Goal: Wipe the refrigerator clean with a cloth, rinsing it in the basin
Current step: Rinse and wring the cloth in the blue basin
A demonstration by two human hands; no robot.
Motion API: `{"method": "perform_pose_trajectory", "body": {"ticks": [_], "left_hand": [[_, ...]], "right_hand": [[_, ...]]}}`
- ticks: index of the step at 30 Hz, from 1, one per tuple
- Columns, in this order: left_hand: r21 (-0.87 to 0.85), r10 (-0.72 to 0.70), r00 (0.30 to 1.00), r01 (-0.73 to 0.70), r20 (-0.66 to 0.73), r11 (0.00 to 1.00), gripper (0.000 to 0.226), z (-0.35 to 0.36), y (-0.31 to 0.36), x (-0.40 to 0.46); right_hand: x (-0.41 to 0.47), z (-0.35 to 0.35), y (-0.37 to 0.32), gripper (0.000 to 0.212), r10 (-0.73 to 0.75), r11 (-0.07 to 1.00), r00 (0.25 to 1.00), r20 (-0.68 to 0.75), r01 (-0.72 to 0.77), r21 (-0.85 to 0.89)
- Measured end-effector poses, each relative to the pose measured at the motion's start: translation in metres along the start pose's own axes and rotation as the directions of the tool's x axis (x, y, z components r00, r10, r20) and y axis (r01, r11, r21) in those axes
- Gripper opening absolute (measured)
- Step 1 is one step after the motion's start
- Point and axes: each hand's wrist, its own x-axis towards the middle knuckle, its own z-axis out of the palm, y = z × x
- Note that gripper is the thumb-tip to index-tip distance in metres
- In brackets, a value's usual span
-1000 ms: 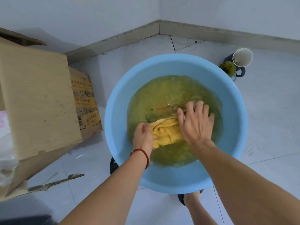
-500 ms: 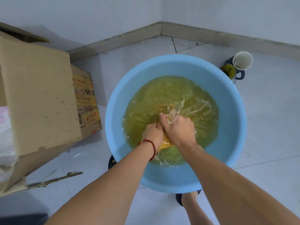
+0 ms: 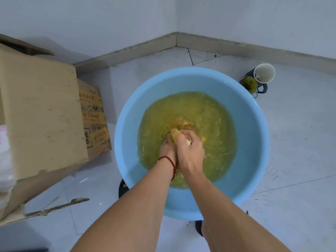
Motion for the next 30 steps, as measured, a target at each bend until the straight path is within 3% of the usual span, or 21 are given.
{"method": "perform_pose_trajectory", "body": {"ticks": [3, 6, 8, 10, 12, 13, 15, 17, 19, 21, 23, 26, 30], "left_hand": [[0.172, 0.065, 0.994, -0.079, 0.086, 0.982, 0.036, -0.007, -0.003, -0.007], [0.402, 0.199, 0.976, -0.216, 0.084, 0.89, 0.044, -0.018, -0.006, -0.012], [0.48, 0.303, 0.952, -0.284, 0.04, 0.83, 0.049, -0.03, -0.006, -0.01], [0.537, 0.389, 0.921, -0.311, -0.034, 0.784, 0.031, -0.039, -0.004, -0.006], [0.433, 0.334, 0.938, -0.264, -0.094, 0.862, 0.027, -0.038, -0.002, -0.006], [0.354, 0.235, 0.967, -0.186, -0.1, 0.916, 0.035, -0.033, -0.002, -0.003], [0.2, 0.097, 0.991, -0.076, -0.095, 0.977, 0.079, -0.022, -0.014, 0.015], [0.117, 0.019, 0.996, -0.01, -0.083, 0.993, 0.095, -0.009, -0.022, 0.025], [0.051, -0.039, 0.999, 0.039, -0.012, 0.998, 0.076, -0.003, -0.013, 0.011], [-0.037, -0.032, 0.999, 0.033, 0.028, 0.999, 0.047, -0.003, 0.0, -0.007], [0.038, 0.024, 0.999, -0.025, 0.036, 0.999, 0.037, -0.002, 0.001, -0.016], [0.279, 0.155, 0.988, -0.141, -0.027, 0.95, 0.045, -0.005, -0.004, -0.021], [0.279, 0.229, 0.973, -0.23, 0.035, 0.932, 0.06, 0.0, 0.006, -0.053]], "right_hand": [[0.009, -0.011, 0.002, 0.032, -0.192, 0.92, 0.981, -0.01, 0.177, -0.35], [0.029, -0.022, 0.007, 0.049, -0.345, 0.534, 0.913, 0.219, 0.382, -0.754], [0.045, -0.032, 0.009, 0.05, -0.407, 0.352, 0.88, 0.247, 0.4, -0.846], [0.059, -0.046, 0.012, 0.051, -0.428, 0.265, 0.891, 0.151, 0.283, -0.922], [0.056, -0.049, 0.02, 0.048, -0.409, 0.316, 0.913, 0.02, 0.162, -0.935], [0.051, -0.046, 0.024, 0.044, -0.372, 0.434, 0.928, -0.034, 0.141, -0.89], [0.036, -0.026, 0.025, 0.037, -0.22, 0.782, 0.973, -0.073, 0.131, -0.61], [0.018, -0.01, 0.02, 0.038, -0.055, 0.977, 0.999, -0.003, 0.053, -0.207], [0.0, -0.003, 0.011, 0.033, -0.003, 1.0, 1.0, 0.007, 0.003, 0.02], [-0.007, -0.003, 0.005, 0.016, -0.041, 0.998, 0.998, -0.039, 0.042, 0.037], [-0.004, -0.006, 0.003, 0.02, -0.107, 0.992, 0.992, -0.068, 0.102, -0.079], [0.013, -0.017, 0.001, 0.043, -0.158, 0.918, 0.987, -0.005, 0.145, -0.37], [0.03, -0.039, -0.015, 0.051, -0.12, 0.821, 0.991, -0.052, 0.07, -0.566]]}}
